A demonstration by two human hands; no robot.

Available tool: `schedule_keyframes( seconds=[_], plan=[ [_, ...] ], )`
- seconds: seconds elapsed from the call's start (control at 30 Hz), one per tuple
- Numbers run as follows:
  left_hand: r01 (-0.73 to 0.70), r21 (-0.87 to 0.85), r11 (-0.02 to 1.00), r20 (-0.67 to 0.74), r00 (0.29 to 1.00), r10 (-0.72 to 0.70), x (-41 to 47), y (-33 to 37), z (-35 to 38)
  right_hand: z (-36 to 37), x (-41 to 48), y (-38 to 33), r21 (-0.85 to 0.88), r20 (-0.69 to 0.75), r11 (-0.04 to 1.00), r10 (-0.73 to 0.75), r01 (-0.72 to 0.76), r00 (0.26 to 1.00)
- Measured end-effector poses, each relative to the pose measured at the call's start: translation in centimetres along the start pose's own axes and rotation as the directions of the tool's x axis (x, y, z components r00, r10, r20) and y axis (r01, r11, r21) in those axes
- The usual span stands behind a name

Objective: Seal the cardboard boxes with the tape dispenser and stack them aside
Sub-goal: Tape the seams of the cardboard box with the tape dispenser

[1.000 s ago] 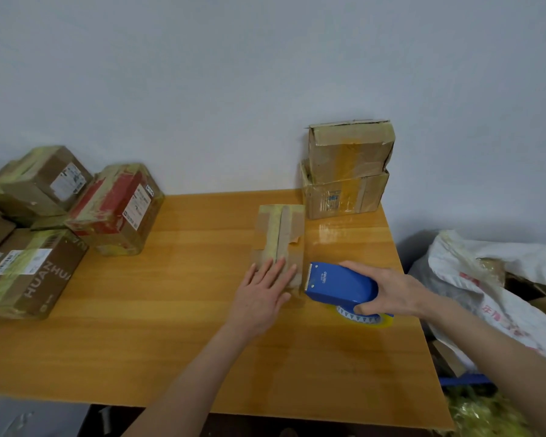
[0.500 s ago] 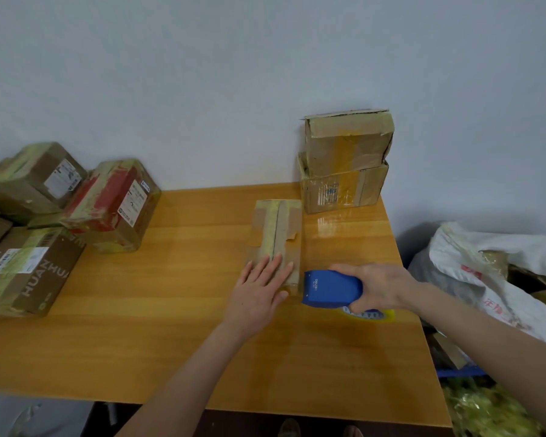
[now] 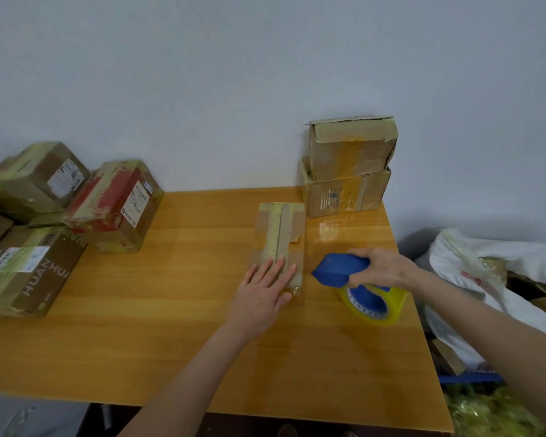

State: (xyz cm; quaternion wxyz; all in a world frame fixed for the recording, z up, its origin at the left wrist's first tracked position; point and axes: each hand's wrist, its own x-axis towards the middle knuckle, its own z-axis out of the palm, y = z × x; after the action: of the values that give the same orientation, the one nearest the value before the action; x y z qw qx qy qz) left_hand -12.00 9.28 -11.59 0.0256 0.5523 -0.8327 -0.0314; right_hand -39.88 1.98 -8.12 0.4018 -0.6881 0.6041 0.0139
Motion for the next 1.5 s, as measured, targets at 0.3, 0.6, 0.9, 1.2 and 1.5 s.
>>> schedule_keyframes(
  seconds=[0.3,0.6,0.9,1.2,1.5],
  plan=[
    [0.045,0.016,0.999,0.069,0.997,-0.046,0.3,0.2,-0.2,6.9,1.4,2.7,0.914,0.073,0.348,0.363,-0.207,0.929],
    [0.179,-0.225,0.958,0.019,0.984,-0.179,-1.1,-3.3,-1.8,6.8,0.7,2.6,0.506,-0.146,0.829,0.354,-0.238,0.924],
    [0.146,-0.179,0.973,-0.091,0.982,-0.164,-1.6,0.6,-1.3,11.6,-1.1,-9.1,-0.067,-0.367,0.987,-0.158,0.144,0.917],
    [0.268,-0.296,0.917,-0.093,0.947,-0.307,-0.6,1.8,0.9,12.9,-0.8,-10.2,0.249,-0.283,0.965,-0.006,0.079,0.959],
    [0.466,-0.819,0.335,0.25,0.816,-0.521,-0.6,-0.4,0.1,11.5,-0.8,-10.0,0.498,-0.204,0.865,0.049,0.06,0.978]
  ],
)
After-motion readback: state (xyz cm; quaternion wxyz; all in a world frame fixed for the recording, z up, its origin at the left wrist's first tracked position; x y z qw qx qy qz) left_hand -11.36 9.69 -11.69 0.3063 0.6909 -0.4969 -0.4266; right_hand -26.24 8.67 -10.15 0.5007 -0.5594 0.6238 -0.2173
